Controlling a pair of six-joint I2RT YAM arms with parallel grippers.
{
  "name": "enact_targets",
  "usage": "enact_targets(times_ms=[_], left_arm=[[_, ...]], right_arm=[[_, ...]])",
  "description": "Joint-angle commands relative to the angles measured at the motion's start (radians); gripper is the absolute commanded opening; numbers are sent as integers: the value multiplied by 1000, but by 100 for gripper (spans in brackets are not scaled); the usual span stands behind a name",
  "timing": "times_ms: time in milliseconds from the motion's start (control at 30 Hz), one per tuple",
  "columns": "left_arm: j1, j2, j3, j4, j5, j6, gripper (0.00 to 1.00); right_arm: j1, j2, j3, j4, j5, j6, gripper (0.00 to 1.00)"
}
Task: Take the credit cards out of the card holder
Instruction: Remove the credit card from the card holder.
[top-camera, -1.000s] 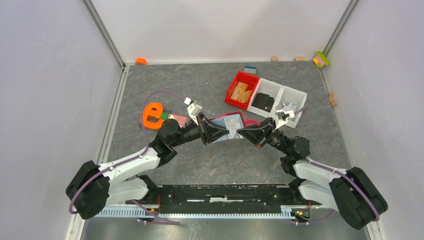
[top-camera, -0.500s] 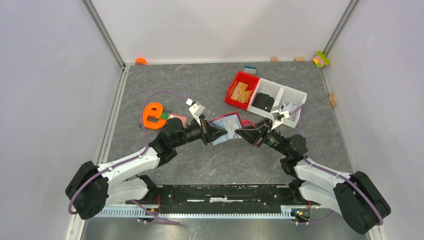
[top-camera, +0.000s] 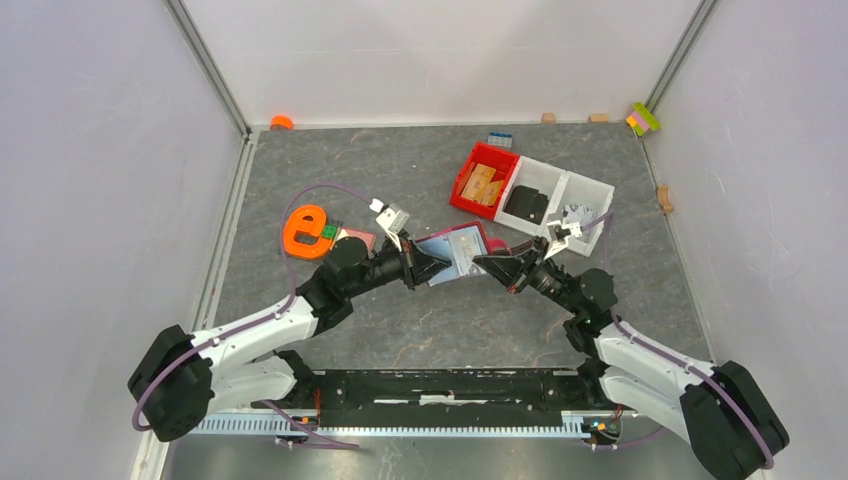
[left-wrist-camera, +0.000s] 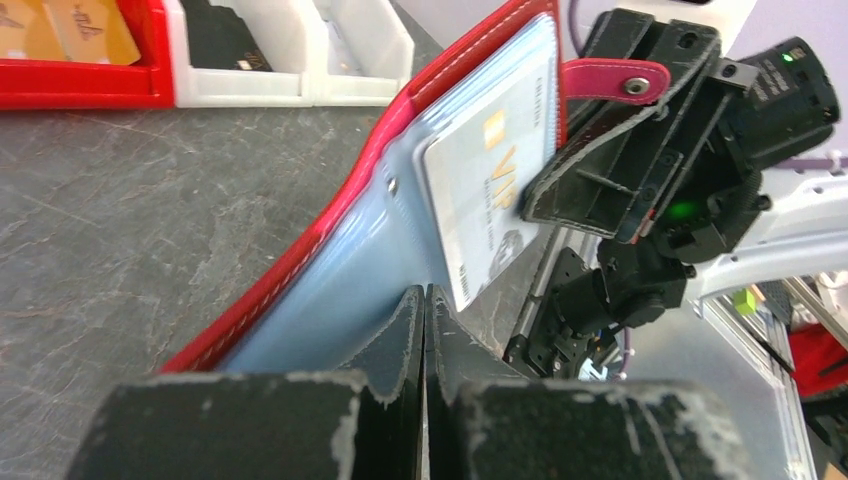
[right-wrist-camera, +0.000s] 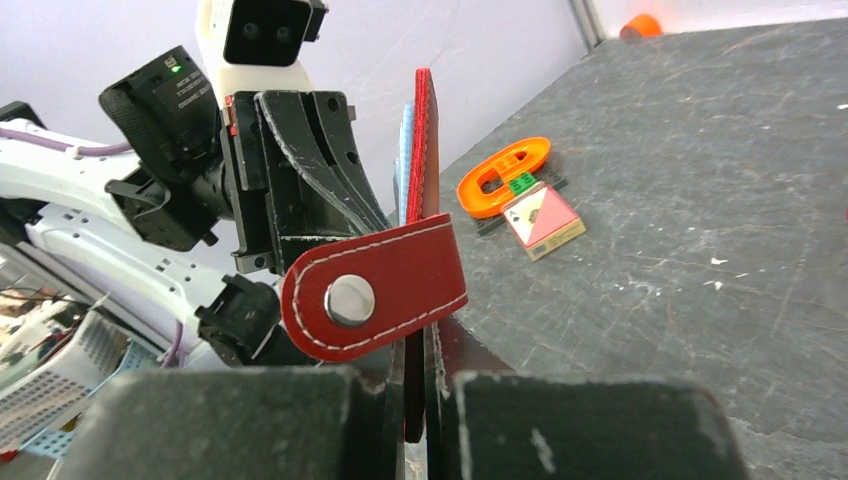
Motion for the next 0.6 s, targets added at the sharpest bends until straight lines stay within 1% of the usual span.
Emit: enact_targets(times_ms=[0, 133, 167, 200, 300, 433, 533, 567], left_arm=[[-1, -23, 38, -39, -93, 54, 2], [0, -27, 41, -59, -115, 57, 2], [0, -32, 41, -59, -116, 60, 4], [-1, -35, 39, -58, -116, 62, 9], [-1, -48, 31, -50, -110, 65, 35], [-1, -63, 22, -58, -144, 64, 63], [-1, -74, 13, -60, -171, 62, 81], [0, -76, 10, -58, -174, 61, 98]], right_arm=[[-10, -46, 14, -15, 70, -34, 1], [-23, -63, 0, -21, 94, -28, 1], [-27, -69, -5, -22, 100, -23, 1], [-34, -76, -11, -19, 107, -18, 1], [-49, -96, -27, -11, 114, -8, 0], [-66, -122, -43, 10, 116, 12, 0], [-79, -131, -56, 33, 114, 30, 0], [-83, -133, -62, 44, 110, 39, 0]])
